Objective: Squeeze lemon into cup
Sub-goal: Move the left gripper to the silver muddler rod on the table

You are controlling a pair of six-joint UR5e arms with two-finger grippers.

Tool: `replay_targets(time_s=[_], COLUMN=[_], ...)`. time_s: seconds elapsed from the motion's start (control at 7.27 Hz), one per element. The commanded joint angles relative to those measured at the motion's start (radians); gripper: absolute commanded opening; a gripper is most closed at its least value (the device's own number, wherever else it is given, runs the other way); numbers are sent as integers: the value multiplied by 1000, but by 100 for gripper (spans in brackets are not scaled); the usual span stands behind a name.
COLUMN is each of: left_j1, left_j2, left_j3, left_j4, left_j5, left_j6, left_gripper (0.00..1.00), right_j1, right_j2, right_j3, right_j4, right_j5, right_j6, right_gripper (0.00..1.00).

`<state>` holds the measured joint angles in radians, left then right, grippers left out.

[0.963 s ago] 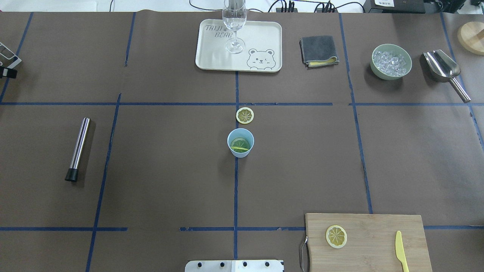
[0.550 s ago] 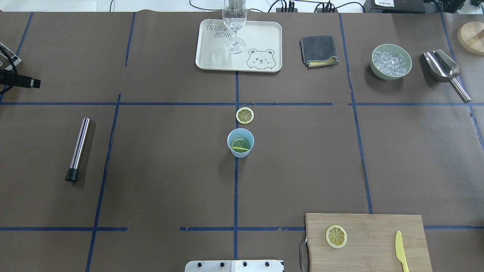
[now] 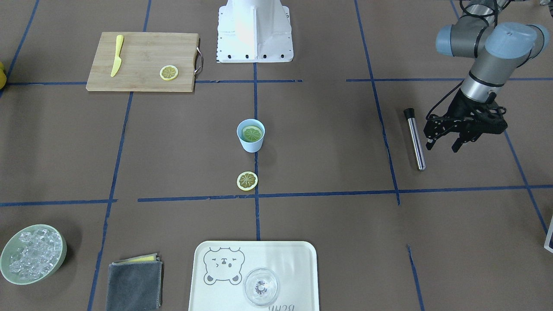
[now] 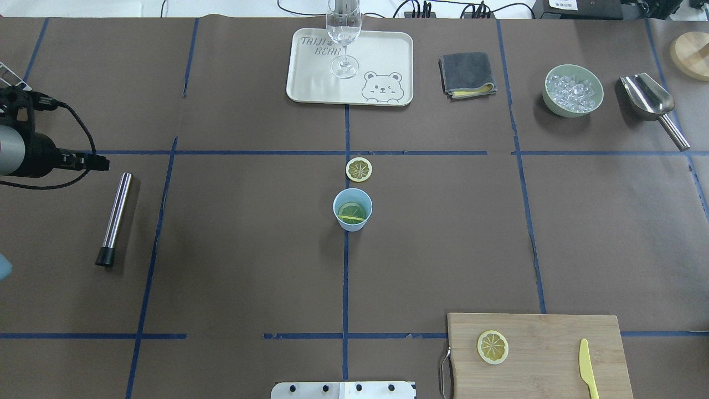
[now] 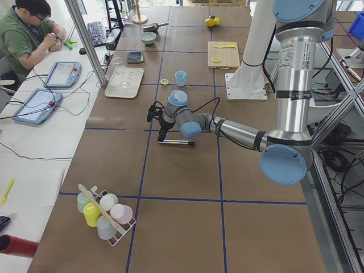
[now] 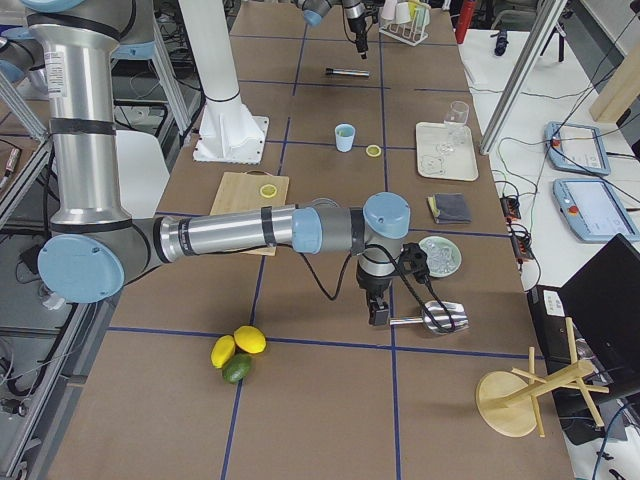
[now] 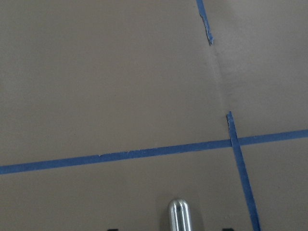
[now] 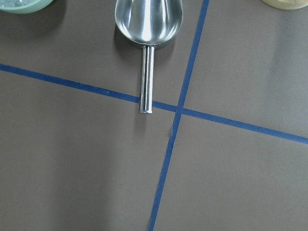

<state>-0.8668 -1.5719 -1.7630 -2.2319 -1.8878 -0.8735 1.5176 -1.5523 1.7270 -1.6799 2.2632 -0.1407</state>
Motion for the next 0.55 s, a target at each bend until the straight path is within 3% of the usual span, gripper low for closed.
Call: replay_targets(time_s=[0.0,0.41], left_j1=[43,92], left_j2=[-3,-22], left_j3=[29,66], left_j4=[-2,0], left_j5=[15,16], left_j6=[-2,-2], left_gripper=[77,75], right_j1=[1,7], right_j2=[0,-3], right_j3=[0,2], right_j4=[0,0], right_j5=[-1,-1], right_j6=[-2,-7], right_gripper=[100,100])
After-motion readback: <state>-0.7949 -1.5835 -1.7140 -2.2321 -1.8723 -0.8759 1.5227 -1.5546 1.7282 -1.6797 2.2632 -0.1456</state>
